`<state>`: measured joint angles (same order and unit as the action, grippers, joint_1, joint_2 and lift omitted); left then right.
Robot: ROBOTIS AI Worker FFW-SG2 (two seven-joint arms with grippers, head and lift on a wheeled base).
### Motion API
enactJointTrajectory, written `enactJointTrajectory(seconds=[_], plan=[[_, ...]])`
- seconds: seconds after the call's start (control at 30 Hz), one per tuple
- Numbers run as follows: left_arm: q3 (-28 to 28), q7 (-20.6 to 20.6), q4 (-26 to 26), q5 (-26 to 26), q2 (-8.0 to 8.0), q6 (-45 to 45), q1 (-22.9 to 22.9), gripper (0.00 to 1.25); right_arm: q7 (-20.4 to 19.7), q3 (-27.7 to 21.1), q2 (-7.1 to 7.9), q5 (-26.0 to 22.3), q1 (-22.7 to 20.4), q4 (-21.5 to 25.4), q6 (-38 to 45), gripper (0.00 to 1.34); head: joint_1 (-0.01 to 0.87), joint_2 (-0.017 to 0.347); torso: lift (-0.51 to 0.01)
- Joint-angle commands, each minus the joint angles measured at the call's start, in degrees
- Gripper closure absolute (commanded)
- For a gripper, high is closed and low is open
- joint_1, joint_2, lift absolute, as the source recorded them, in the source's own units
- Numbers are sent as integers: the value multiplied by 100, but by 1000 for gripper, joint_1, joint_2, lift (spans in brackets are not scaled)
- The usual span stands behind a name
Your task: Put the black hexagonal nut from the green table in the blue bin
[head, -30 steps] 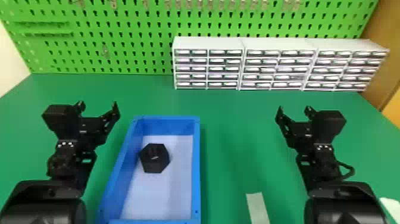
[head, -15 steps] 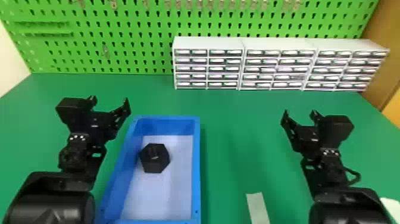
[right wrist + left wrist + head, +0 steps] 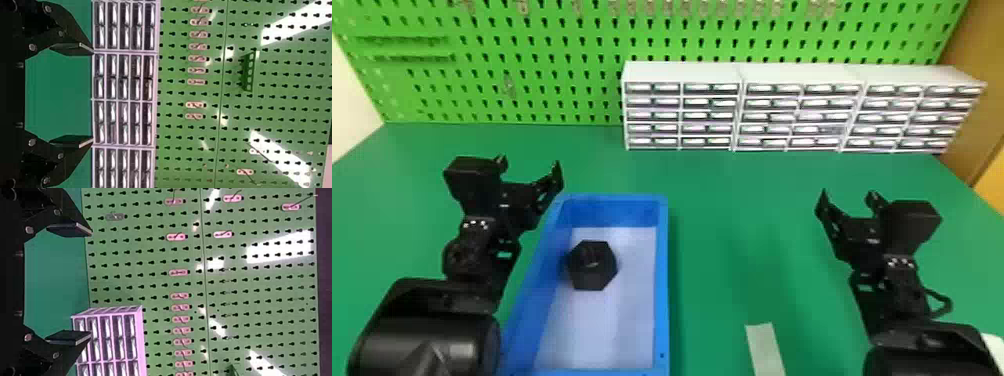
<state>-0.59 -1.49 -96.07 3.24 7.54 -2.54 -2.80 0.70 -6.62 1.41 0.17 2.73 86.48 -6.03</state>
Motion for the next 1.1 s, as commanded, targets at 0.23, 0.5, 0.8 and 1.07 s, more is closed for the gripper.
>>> enactJointTrajectory(seconds=[0.23,0.5,0.8,1.07], plan=[[68,0,0,18,-7,0,51,341,0,90,0,-8,26,0,5,472,686,52,-97],[120,0,0,1,-7,8,78,341,0,90,-35,-17,9,53,31,472,686,52,-97],[94,0,0,-8,-7,8,95,341,0,117,-53,-17,-9,88,66,472,686,52,-97],[156,0,-9,-17,-7,17,139,341,0,134,-115,-17,-53,114,75,472,686,52,-97]])
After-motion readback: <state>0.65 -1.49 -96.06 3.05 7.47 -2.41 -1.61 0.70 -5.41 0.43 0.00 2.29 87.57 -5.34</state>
